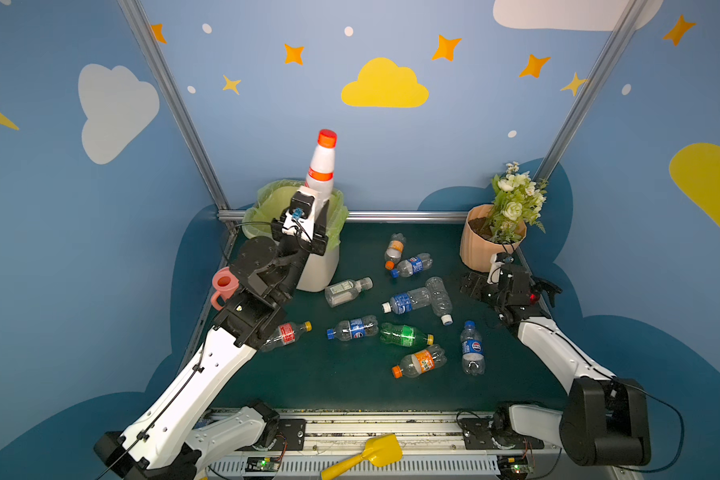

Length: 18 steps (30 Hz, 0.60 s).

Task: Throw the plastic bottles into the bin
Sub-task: 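Lift the red-banded white bottle with the left gripper over the bin, then open the left gripper to drop the white bottle into the bin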

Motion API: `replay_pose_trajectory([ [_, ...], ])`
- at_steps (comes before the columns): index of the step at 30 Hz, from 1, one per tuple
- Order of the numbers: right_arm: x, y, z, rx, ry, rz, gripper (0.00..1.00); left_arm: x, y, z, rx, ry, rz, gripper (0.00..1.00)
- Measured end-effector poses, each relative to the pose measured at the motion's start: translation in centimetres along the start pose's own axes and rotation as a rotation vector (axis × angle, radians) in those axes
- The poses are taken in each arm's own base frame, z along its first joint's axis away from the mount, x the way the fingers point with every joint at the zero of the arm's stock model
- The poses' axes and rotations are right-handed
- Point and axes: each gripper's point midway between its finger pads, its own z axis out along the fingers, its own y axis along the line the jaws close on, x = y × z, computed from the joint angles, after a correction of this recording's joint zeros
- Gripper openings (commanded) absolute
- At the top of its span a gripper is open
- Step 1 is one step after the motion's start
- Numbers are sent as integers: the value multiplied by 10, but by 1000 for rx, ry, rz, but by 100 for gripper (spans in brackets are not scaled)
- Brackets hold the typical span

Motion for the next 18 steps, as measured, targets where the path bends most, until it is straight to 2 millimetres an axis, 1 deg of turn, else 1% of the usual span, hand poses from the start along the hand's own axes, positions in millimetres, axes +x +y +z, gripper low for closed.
replay_pose_trajectory([
  [1,-1,1,0,-2,-2,-1,97,2,14,5,-34,4,-10,42],
  [3,-4,4,-1,-9,-9,-4,97,15,38,18,-89,30,-40,45],
  [4,-5,6,-1,-12,-11,-6,97,27,49,27,-113,56,-58,47],
  [5,-5,7,-1,-14,-11,-8,97,42,57,36,-127,89,-80,51],
  [6,-5,7,-1,-15,-11,-8,97,60,63,46,-131,133,-101,55],
  [7,-5,7,-1,-15,-11,-9,97,78,68,56,-132,178,-121,58],
  [8,-4,8,-1,-17,-10,-10,97,100,70,67,-128,237,-143,64],
  [9,-5,8,-1,-16,-11,-11,97,121,71,75,-123,293,-157,74],
  [11,-7,8,-1,-13,-16,-14,97,155,69,86,-108,388,-175,83],
  [12,-10,8,-2,-10,-22,-15,97,167,66,88,-96,426,-178,91],
  [13,-12,8,-2,-8,-27,-15,97,173,63,87,-86,447,-178,100],
  [14,-13,8,-3,-4,-33,-16,97,176,62,85,-81,461,-178,100],
  [15,-14,8,-4,-3,-35,-16,97,170,61,83,-74,452,-176,100],
  [16,-14,8,-4,-2,-37,-16,97,160,62,81,-70,430,-174,100],
  [18,-15,8,-4,0,-40,-17,97,128,65,71,-67,351,-163,100],
])
